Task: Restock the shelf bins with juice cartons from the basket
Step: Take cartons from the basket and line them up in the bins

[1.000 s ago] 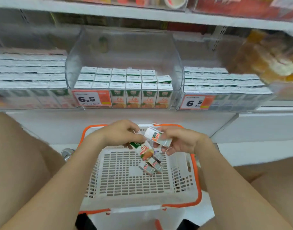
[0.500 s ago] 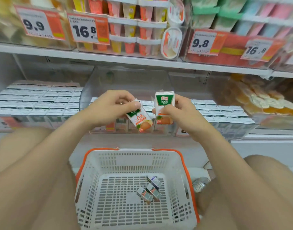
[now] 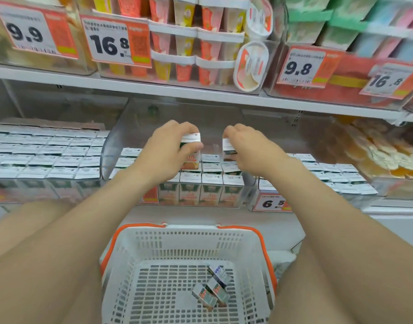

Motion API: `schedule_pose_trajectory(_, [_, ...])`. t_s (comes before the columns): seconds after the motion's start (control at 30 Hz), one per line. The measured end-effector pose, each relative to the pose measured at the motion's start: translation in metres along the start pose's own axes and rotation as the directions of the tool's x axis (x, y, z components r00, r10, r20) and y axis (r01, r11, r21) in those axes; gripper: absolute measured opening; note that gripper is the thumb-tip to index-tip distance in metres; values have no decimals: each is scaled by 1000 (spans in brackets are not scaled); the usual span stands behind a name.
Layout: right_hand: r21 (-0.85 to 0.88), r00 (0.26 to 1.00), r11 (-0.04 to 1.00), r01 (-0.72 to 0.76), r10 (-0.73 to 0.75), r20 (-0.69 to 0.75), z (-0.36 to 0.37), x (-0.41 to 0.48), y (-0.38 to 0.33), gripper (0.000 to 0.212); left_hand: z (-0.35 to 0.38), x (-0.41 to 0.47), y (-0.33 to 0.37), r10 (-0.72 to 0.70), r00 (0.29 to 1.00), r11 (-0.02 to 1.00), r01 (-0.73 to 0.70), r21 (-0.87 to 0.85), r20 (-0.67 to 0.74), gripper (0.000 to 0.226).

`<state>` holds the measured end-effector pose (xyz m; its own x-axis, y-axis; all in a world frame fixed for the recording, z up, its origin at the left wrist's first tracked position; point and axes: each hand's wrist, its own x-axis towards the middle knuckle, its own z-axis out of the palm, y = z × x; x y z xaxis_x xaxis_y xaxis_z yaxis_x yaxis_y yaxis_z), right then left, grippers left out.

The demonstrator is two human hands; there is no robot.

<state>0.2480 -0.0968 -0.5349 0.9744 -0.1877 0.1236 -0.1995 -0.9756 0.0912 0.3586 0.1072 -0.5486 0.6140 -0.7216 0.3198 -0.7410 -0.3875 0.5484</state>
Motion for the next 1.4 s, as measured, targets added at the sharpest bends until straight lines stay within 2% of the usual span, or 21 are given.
schedule_pose_trajectory(0.1, [-181, 993, 980, 81, -64, 100, 7, 14, 2, 38, 6, 5, 1, -30, 999, 998, 29, 56, 18, 36])
schedule_pose_trajectory(0.2, [-143, 968, 988, 56, -18, 252, 4, 21, -3, 28, 8, 7, 2, -56, 998, 997, 56, 55, -5, 34])
schedule_pose_trajectory(0.33, [-123, 893, 992, 22, 36, 449, -6, 28, -16, 23, 11, 7, 5, -74, 997, 993, 74, 95, 1, 36])
schedule_pose_trajectory(0.47, [-133, 836, 991, 0, 72, 543, -13, 34, -20, 23, 7, 7, 3, -73, 997, 995, 71, 63, 20, 31])
schedule_pose_trajectory(0.6, [-80, 887, 995, -53, 84, 455, -7, 31, -17, 29, 2, 4, 0, -118, 983, 992, 122, -21, 142, 42])
schedule_pose_trajectory(0.7, [140, 984, 988, -65, 40, 171, -5, 29, -10, 52, 0, 3, -3, -141, 979, 985, 153, -74, 148, 53])
schedule_pose_trajectory(0.73, [297, 996, 953, -58, 34, 84, -8, 26, -12, 58, -2, 2, -3, -154, 980, 982, 167, -93, 128, 55])
schedule_pose_trajectory(0.8, [626, 1000, 779, -14, 8, 12, -13, 14, -26, 64, -7, -2, -5, -173, 980, 971, 186, -151, 98, 58])
schedule_pose_trajectory(0.83, [696, 1000, 718, 8, -8, -4, -13, 9, -35, 66, -9, -4, -6, -169, 981, 968, 182, -171, 93, 58])
schedule_pose_trajectory(0.9, [659, 998, 750, 60, -34, -52, -9, 1, -51, 60, -15, -9, -7, -141, 986, 969, 155, -194, 84, 57])
schedule_pose_trajectory(1.0, [608, 978, 783, 133, -6, -206, 2, 5, -66, 36, -33, -18, -15, -119, 993, 979, 117, -166, 0, 51])
schedule_pose_trajectory(1.07, [630, 957, 760, 159, 38, -288, 8, 11, -79, 36, -49, -24, -29, -143, 987, 989, 145, 19, -70, 55])
schedule_pose_trajectory(1.13, [627, 923, 751, 205, 66, -380, 12, 20, -93, 39, -64, -30, -45, -250, 963, 930, 268, 251, -102, 60])
schedule_pose_trajectory(1.2, [633, 892, 734, 247, 83, -444, 13, 31, -109, 39, -74, -37, -58, -386, 920, 839, 382, 389, -71, 59])
schedule_pose_trajectory(1.27, [625, 875, 734, 267, 87, -476, 17, 49, -125, 39, -78, -43, -65, -483, 875, 791, 423, 443, 26, 57])
schedule_pose_trajectory(1.33, [615, 891, 757, 220, 101, -443, 24, 71, -140, 39, -78, -46, -67, -518, 846, 775, 402, 488, 124, 68])
schedule_pose_trajectory(1.4, [614, 934, 779, 132, 111, -341, 33, 94, -151, 34, -76, -46, -68, -519, 843, 763, 382, 521, 143, 71])
